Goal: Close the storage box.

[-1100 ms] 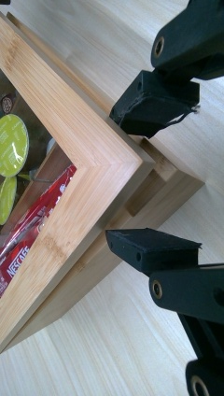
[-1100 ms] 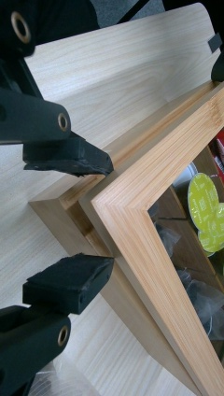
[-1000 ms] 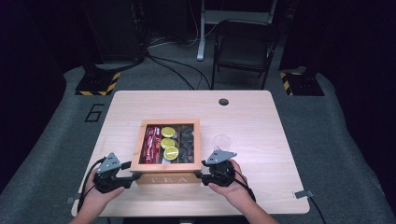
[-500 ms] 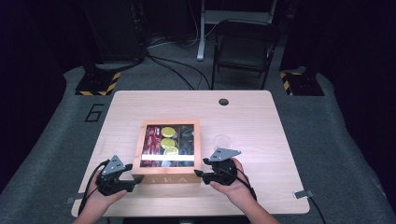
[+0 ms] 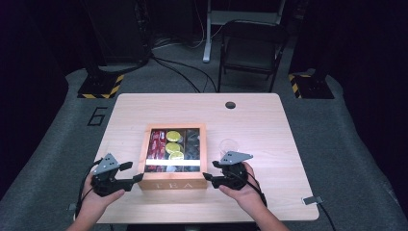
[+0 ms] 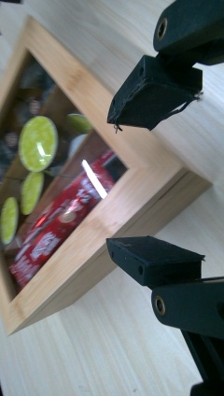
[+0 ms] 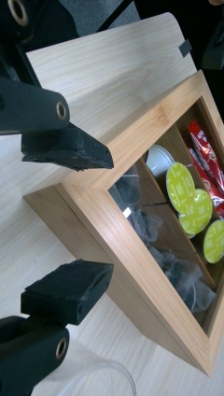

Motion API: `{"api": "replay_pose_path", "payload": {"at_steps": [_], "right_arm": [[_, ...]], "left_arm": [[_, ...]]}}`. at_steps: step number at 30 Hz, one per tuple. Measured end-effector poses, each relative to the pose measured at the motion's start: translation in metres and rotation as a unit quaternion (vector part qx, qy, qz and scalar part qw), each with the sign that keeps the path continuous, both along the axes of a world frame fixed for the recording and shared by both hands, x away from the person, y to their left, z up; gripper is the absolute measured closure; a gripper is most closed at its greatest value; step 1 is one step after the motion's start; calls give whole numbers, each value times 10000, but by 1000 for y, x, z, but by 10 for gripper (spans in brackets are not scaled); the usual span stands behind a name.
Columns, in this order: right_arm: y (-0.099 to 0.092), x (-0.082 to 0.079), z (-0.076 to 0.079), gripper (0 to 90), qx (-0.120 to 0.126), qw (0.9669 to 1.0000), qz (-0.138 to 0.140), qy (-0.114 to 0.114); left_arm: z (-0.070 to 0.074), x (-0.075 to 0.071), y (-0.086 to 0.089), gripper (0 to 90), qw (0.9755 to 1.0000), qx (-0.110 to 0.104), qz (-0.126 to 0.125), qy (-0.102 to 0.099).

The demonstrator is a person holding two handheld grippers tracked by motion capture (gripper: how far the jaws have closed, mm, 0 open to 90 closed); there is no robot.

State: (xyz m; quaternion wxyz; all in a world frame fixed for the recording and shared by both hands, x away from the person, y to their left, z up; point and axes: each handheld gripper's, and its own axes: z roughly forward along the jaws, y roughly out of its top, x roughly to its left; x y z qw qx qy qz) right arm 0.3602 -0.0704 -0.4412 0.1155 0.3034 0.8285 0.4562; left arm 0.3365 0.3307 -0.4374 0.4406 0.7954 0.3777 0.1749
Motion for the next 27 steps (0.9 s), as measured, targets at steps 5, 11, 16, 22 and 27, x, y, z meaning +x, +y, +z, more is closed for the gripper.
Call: {"api": "replay_pose_path", "payload": {"at_steps": [5,11,16,22,27], "right_arm": [[-6,0,5,419,69,9999,-102,-39],[-16,0,7,418,133,9995,-271,-67],[-26,0,5,418,46,9990,-421,-105],[-38,-5,-1,418,210,9978,-631,-35],[-47,-8,-11,418,226,9963,-824,52]], "left_arm": [[4,7,4,344,9998,-3,175,-112],[1,16,12,344,9991,72,396,-108],[-7,20,24,345,9978,14,663,-33],[-21,20,34,348,9950,-117,995,16],[-25,21,41,350,9940,-116,1087,59]]}}
